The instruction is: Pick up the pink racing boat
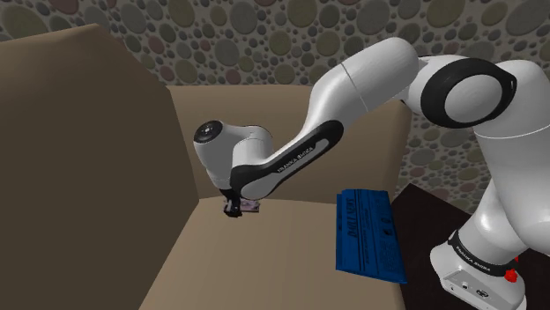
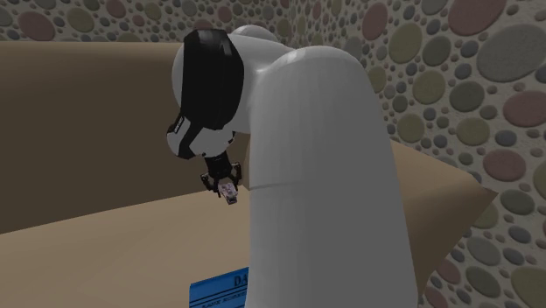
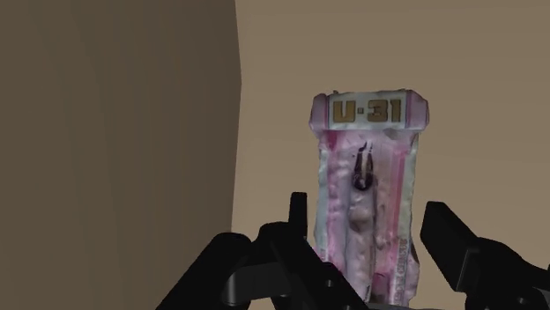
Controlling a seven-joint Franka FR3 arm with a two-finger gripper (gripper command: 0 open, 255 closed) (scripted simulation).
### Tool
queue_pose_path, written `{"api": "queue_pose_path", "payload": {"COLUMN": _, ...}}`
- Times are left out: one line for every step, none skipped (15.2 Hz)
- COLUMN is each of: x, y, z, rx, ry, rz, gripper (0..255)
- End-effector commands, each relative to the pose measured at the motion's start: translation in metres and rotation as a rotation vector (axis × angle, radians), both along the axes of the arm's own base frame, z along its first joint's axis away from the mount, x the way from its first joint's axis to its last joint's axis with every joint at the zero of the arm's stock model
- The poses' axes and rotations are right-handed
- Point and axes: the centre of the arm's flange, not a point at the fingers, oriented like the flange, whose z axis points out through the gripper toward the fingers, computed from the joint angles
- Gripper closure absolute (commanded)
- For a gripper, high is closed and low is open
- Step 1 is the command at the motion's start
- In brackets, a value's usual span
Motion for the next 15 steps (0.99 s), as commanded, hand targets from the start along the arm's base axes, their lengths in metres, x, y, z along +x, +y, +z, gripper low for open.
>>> {"api": "queue_pose_path", "payload": {"x": 0.0, "y": 0.0, "z": -0.001, "rx": 0.0, "ry": 0.0, "rz": 0.0, "gripper": 255}}
{"api": "queue_pose_path", "payload": {"x": 0.0, "y": 0.0, "z": -0.001, "rx": 0.0, "ry": 0.0, "rz": 0.0, "gripper": 255}}
{"api": "queue_pose_path", "payload": {"x": 0.0, "y": 0.0, "z": -0.001, "rx": 0.0, "ry": 0.0, "rz": 0.0, "gripper": 255}}
{"api": "queue_pose_path", "payload": {"x": 0.0, "y": 0.0, "z": -0.001, "rx": 0.0, "ry": 0.0, "rz": 0.0, "gripper": 255}}
{"api": "queue_pose_path", "payload": {"x": 0.0, "y": 0.0, "z": -0.001, "rx": 0.0, "ry": 0.0, "rz": 0.0, "gripper": 255}}
{"api": "queue_pose_path", "payload": {"x": 0.0, "y": 0.0, "z": -0.001, "rx": 0.0, "ry": 0.0, "rz": 0.0, "gripper": 255}}
{"api": "queue_pose_path", "payload": {"x": 0.0, "y": 0.0, "z": -0.001, "rx": 0.0, "ry": 0.0, "rz": 0.0, "gripper": 255}}
{"api": "queue_pose_path", "payload": {"x": 0.0, "y": 0.0, "z": -0.001, "rx": 0.0, "ry": 0.0, "rz": 0.0, "gripper": 255}}
{"api": "queue_pose_path", "payload": {"x": 0.0, "y": 0.0, "z": -0.001, "rx": 0.0, "ry": 0.0, "rz": 0.0, "gripper": 255}}
{"api": "queue_pose_path", "payload": {"x": 0.0, "y": 0.0, "z": 0.004, "rx": 0.0, "ry": 0.0, "rz": 0.0, "gripper": 255}}
{"api": "queue_pose_path", "payload": {"x": 0.0, "y": 0.0, "z": 0.01, "rx": 0.0, "ry": 0.0, "rz": 0.0, "gripper": 255}}
{"api": "queue_pose_path", "payload": {"x": 0.0, "y": 0.0, "z": 0.015, "rx": 0.0, "ry": 0.0, "rz": 0.0, "gripper": 255}}
{"api": "queue_pose_path", "payload": {"x": 0.0, "y": 0.0, "z": 0.02, "rx": 0.0, "ry": 0.0, "rz": 0.0, "gripper": 255}}
{"api": "queue_pose_path", "payload": {"x": 0.0, "y": 0.0, "z": 0.025, "rx": 0.0, "ry": 0.0, "rz": 0.0, "gripper": 255}}
{"api": "queue_pose_path", "payload": {"x": 0.0, "y": 0.0, "z": 0.031, "rx": 0.0, "ry": 0.0, "rz": 0.0, "gripper": 255}}
